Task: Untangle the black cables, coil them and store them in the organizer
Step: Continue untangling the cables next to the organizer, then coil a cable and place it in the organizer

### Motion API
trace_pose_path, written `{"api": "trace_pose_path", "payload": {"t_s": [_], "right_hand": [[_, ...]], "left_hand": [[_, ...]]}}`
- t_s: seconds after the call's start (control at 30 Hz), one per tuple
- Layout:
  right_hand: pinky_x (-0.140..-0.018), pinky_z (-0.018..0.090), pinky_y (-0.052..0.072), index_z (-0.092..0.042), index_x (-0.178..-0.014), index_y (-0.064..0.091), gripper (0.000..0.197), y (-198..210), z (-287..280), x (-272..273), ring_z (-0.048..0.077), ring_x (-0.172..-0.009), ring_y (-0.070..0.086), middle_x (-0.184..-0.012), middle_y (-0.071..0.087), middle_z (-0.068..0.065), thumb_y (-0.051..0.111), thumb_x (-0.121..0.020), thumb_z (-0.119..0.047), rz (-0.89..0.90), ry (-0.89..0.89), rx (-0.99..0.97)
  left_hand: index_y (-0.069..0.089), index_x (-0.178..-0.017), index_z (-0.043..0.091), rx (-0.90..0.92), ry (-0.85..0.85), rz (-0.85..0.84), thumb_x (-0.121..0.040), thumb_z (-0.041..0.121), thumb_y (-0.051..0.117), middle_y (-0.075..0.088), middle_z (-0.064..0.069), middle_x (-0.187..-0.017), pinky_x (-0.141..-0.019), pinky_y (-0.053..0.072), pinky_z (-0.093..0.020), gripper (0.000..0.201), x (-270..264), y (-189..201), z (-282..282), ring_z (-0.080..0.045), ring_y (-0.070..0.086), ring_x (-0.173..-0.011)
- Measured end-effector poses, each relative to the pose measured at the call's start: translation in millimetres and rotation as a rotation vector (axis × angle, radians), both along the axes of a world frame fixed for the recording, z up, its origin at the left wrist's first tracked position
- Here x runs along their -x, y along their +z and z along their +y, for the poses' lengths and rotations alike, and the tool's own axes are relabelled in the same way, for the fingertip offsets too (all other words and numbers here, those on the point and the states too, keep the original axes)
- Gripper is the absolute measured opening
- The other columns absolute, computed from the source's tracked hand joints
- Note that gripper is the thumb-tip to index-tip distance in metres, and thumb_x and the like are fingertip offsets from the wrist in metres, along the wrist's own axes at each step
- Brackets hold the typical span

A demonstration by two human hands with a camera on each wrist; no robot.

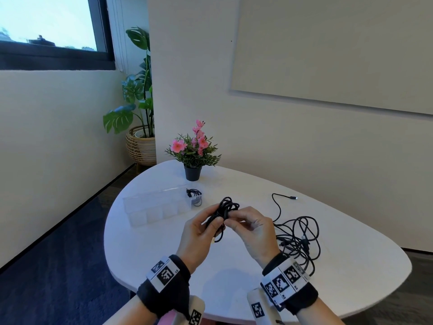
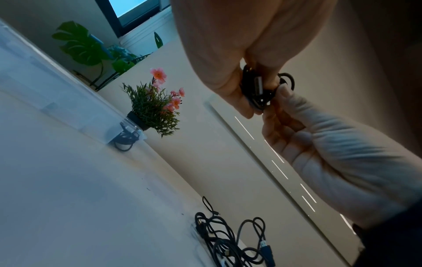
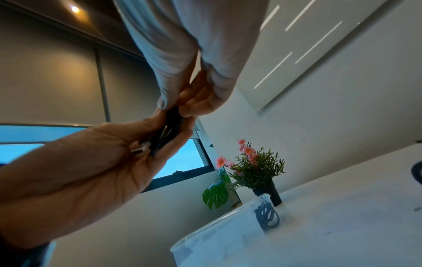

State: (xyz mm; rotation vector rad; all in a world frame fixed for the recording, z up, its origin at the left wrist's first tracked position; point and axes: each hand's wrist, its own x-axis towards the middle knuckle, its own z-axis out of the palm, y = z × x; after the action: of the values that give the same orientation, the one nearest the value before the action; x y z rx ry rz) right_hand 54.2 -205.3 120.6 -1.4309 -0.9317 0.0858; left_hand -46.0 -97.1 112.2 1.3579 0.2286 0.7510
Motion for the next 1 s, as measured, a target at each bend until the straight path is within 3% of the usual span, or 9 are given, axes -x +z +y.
{"api": "trace_pose_path", "payload": {"t_s": [0.17, 0.3, 0.37, 0.47, 0.57, 0.63, 0.73, 0.83, 1.0], "right_hand": [[-0.064, 0.036, 0.057, -0.014, -0.080, 0.066, 0.006, -1.5, 1.8, 6.2, 0.016, -0.071, 0.066, -0.080, 0.067, 0.001, 0.069, -0.084, -0.011, -0.013, -0.099, 0.002], [-0.055, 0.029, 0.050, -0.008, -0.082, 0.058, 0.008, -4.3, 2.9, 8.0, 0.016, -0.057, 0.062, -0.071, 0.064, 0.012, 0.065, -0.087, -0.008, 0.092, -0.161, -0.060], [-0.053, 0.027, 0.047, -0.014, -0.086, 0.052, 0.016, -3.3, 2.2, 8.1, 0.015, -0.057, 0.059, -0.077, 0.061, 0.012, 0.067, -0.085, -0.009, 0.115, -0.158, -0.027], [-0.059, 0.023, 0.045, -0.019, -0.095, 0.041, 0.043, 8.3, -5.1, -5.7, 0.012, -0.061, 0.054, -0.102, 0.055, 0.005, 0.076, -0.075, -0.004, 0.276, -0.082, 0.077], [-0.056, 0.022, 0.042, -0.015, -0.115, 0.051, 0.051, 21.5, -18.4, -21.4, 0.015, -0.066, 0.056, -0.119, 0.062, 0.008, 0.078, -0.073, -0.003, 0.433, 0.256, 0.238], [-0.061, 0.025, 0.044, -0.016, -0.118, 0.060, 0.051, 23.6, -23.2, -24.7, 0.015, -0.067, 0.056, -0.107, 0.068, 0.005, 0.077, -0.072, -0.005, 0.439, 0.412, 0.313], [-0.064, 0.021, 0.049, -0.010, -0.110, 0.069, 0.037, 22.2, -26.2, -26.5, 0.014, -0.064, 0.057, -0.092, 0.069, 0.007, 0.074, -0.074, -0.005, 0.566, 0.438, 0.285], [-0.061, 0.019, 0.053, -0.001, -0.106, 0.070, 0.024, 20.0, -27.4, -30.8, 0.015, -0.065, 0.062, -0.094, 0.070, 0.017, 0.064, -0.084, -0.005, 0.732, 0.421, 0.172], [-0.064, 0.017, 0.054, -0.009, -0.084, 0.076, 0.023, 14.6, -19.6, -24.7, 0.011, -0.071, 0.068, -0.082, 0.074, 0.009, 0.059, -0.084, 0.006, 0.673, 0.220, 0.155]], "left_hand": [[0.061, -0.117, 0.014, -0.023, -0.010, -0.002, -0.090, -0.003, 0.055, 0.072, 0.003, -0.108, -0.086, 0.052, -0.026, 0.032, -0.5, -2.2, -6.2, -0.016, 0.067, -0.101], [0.062, -0.116, 0.020, -0.118, -0.016, 0.029, -0.090, 0.000, 0.056, 0.066, -0.011, -0.115, -0.091, 0.052, -0.033, 0.033, -2.3, -6.3, -6.9, -0.024, 0.065, -0.104], [0.063, -0.115, 0.022, -0.139, -0.031, 0.038, -0.091, -0.001, 0.054, 0.066, -0.011, -0.113, -0.088, 0.053, -0.031, 0.034, -2.6, -6.6, -4.7, -0.022, 0.066, -0.100], [0.061, -0.115, 0.020, -0.131, -0.088, 0.069, -0.093, -0.002, 0.051, 0.071, -0.003, -0.099, -0.083, 0.052, -0.023, 0.033, 2.1, -6.9, -0.5, -0.012, 0.067, -0.088], [0.061, -0.116, 0.022, -0.187, -0.168, 0.136, -0.094, 0.002, 0.050, 0.071, 0.004, -0.083, -0.078, 0.051, -0.021, 0.031, 9.3, -7.5, 1.2, -0.007, 0.065, -0.081], [0.060, -0.120, 0.017, -0.237, -0.217, 0.180, -0.096, 0.007, 0.049, 0.070, 0.003, -0.079, -0.073, 0.049, -0.019, 0.028, 12.0, -6.9, 1.3, -0.007, 0.064, -0.079], [0.061, -0.118, 0.013, -0.203, -0.237, 0.196, -0.097, 0.011, 0.048, 0.068, 0.000, -0.076, -0.066, 0.045, -0.020, 0.025, 12.6, -8.0, 1.9, -0.008, 0.059, -0.071], [0.060, -0.116, 0.008, -0.102, -0.205, 0.186, -0.096, 0.010, 0.050, 0.068, -0.005, -0.075, -0.061, 0.043, -0.021, 0.023, 13.3, -8.5, 4.2, -0.010, 0.056, -0.065], [0.062, -0.111, 0.010, -0.136, -0.262, 0.225, -0.094, 0.012, 0.053, 0.069, -0.004, -0.075, -0.063, 0.042, -0.023, 0.019, 15.5, -7.9, 10.4, -0.011, 0.055, -0.065]]}}
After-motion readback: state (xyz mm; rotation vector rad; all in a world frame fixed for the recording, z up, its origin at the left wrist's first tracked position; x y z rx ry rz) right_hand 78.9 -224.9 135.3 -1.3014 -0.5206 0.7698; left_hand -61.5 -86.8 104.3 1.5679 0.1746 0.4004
